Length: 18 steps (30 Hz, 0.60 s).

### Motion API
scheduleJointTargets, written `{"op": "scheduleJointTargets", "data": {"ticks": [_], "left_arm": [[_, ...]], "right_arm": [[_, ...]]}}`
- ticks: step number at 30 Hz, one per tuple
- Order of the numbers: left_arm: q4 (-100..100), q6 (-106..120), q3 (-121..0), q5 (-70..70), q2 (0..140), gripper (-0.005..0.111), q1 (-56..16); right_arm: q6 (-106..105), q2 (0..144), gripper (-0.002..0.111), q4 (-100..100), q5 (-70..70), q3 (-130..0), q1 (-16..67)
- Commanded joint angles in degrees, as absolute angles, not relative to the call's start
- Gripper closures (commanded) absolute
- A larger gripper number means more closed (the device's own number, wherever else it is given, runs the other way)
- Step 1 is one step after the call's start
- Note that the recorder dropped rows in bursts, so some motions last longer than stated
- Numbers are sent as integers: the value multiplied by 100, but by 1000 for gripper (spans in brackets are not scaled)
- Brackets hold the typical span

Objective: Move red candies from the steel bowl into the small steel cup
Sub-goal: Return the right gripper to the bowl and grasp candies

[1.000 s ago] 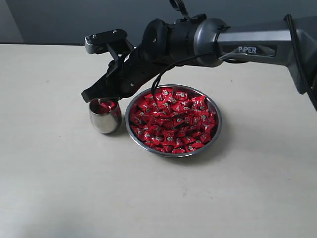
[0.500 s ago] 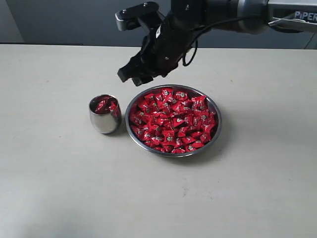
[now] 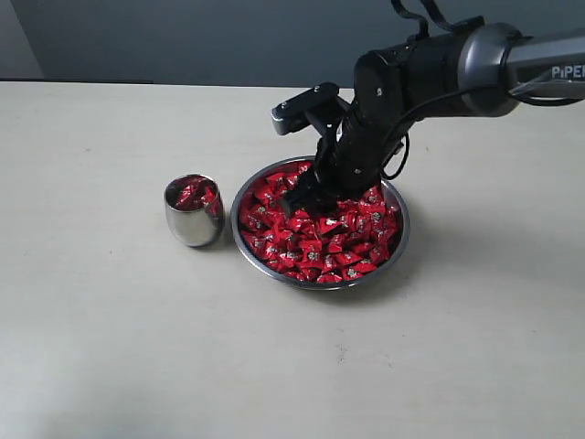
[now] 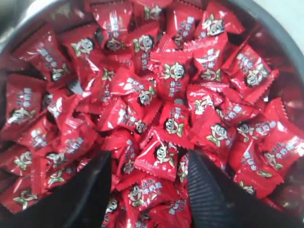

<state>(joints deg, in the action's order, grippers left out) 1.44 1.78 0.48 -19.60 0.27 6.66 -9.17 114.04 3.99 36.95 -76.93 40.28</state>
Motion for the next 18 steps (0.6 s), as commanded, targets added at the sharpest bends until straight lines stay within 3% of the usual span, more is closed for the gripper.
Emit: {"op": "scheduleJointTargets", "data": {"ticks": [1, 18], "left_arm": [[155, 168, 0, -1930, 0, 106, 620], [155, 168, 0, -1930, 0, 106, 620]], "right_arm": [[-901, 11460, 61, 352, 3720, -7627, 4004], [-962, 11485, 61, 992, 4401, -7627, 4413]]}}
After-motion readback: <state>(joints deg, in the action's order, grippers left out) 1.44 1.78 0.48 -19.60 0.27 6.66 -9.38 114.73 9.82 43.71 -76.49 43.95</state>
